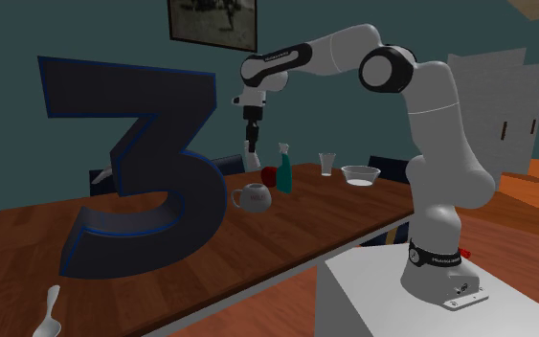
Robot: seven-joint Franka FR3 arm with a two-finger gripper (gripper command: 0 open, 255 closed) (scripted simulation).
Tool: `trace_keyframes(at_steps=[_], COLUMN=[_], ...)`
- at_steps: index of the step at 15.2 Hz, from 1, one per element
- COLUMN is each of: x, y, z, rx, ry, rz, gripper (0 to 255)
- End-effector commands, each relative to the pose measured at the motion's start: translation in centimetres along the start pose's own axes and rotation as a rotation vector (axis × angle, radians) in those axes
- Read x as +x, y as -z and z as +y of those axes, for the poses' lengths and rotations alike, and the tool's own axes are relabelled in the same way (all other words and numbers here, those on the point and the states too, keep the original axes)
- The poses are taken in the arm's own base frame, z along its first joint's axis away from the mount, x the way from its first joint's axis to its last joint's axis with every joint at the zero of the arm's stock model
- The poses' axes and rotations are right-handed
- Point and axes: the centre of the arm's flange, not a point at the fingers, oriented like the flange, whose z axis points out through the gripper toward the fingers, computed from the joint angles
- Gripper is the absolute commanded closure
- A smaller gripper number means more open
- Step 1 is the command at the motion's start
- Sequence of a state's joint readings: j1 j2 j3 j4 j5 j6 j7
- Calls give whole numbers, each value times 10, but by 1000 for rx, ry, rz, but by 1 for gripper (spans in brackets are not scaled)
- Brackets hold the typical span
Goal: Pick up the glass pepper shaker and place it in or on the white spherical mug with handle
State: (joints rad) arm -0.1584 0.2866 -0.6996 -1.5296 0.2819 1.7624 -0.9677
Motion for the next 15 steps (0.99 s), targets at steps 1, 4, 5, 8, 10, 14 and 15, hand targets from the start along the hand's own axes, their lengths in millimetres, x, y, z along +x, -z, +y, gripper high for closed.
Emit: trace_keyframes(at_steps=[1,4,5,8,10,14,15], x=[-1,-3,-3,-4,-5,-7,-7], y=[-9,-25,-30,-46,-56,-75,-75], z=[1,2,2,2,3,4,4], rx=[0,0,0,0,0,0,0], ry=[0,0,0,0,0,0,0], rz=[1,1,1,1,1,0,0], gripper=[255,255,255,255,255,255,255])
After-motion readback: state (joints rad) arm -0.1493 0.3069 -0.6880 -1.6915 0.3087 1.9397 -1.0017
